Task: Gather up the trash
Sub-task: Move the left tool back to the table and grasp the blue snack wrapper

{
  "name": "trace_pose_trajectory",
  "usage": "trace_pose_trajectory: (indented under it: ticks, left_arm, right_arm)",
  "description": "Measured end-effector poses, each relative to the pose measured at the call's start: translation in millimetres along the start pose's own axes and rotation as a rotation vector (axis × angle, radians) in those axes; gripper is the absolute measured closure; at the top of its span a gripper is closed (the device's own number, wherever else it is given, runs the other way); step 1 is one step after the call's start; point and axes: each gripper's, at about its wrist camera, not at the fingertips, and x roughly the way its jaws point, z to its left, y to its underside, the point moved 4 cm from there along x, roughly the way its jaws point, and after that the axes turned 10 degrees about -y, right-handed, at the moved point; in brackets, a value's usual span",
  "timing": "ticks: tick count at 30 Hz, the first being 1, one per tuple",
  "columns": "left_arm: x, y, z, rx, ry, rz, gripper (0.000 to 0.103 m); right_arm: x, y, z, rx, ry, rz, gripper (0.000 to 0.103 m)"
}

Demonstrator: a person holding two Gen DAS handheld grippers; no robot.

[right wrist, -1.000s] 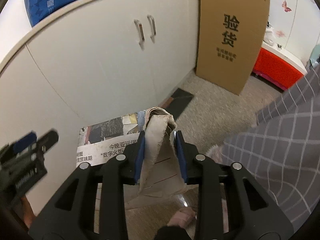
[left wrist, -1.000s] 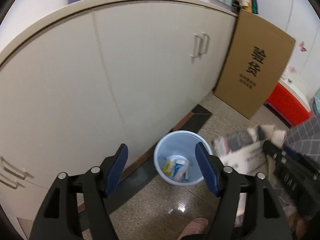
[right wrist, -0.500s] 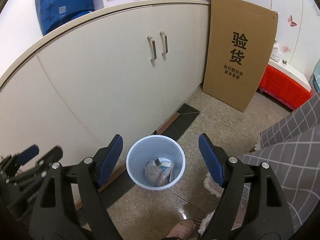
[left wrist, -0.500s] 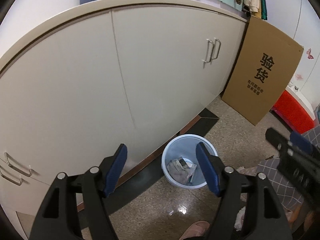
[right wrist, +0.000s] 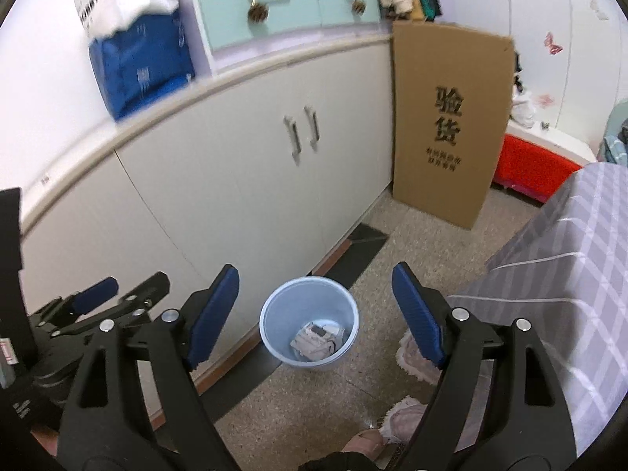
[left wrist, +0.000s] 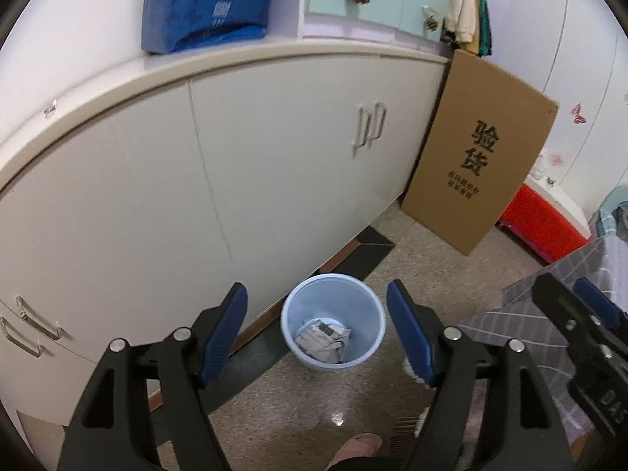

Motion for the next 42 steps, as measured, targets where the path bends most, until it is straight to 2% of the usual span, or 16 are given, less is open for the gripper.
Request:
trace_pose_trajectory:
  ticks: [6, 12, 18, 21, 24, 29, 32, 38, 42]
  left_arm:
    - [-57.9, 1.3, -50.6, 0.062, 0.093, -0.067, 0.028]
    - [-113.1, 20.0, -127.7, 0.187, 0.189, -0.117, 0.027]
    - [-169.0, 58.5, -215.0, 0.341, 0.319, -0.143, 0.027]
    - [-194.6, 81.9, -263.5, 0.458, 0.363, -0.19, 0.027]
    - [-209.6, 103.3, -302.8, 0.564, 0.389, -0.186, 0.027]
    - [-232.8, 131.2, -359.3, 0.716, 0.423, -0.234, 0.027]
    - [-239.6, 142.2, -389.1, 0.776, 0.451, -0.225, 0.027]
    - [-241.6, 159.1, -429.7, 0.871, 0.413, -0.275, 0.027]
    - [-232.4, 165.1, -448.1, 0.899, 0.385, -0.263, 0.027]
  right_arm:
    - [-77.8, -10.4, -26.1, 0.012, 0.06, -0.115, 0.022]
    - [-156.0, -5.2, -90.2, 0.087, 0.188, -0.201, 0.022]
    - [-224.4, 19.7, -157.5, 0.171, 0.312, -0.235, 0.018]
    - [-254.9, 37.0, -194.1, 0.233, 0.387, -0.246, 0.018]
    - [-282.8, 56.6, -232.7, 0.316, 0.454, -0.255, 0.018]
    - [-308.3, 82.7, -274.1, 0.411, 0.487, -0.263, 0.017]
    - [-315.4, 94.2, -291.1, 0.444, 0.5, -0.263, 0.017]
    - [-316.0, 109.9, -316.0, 0.499, 0.498, -0.258, 0.016]
    - [-310.8, 114.6, -329.0, 0.532, 0.471, -0.248, 0.016]
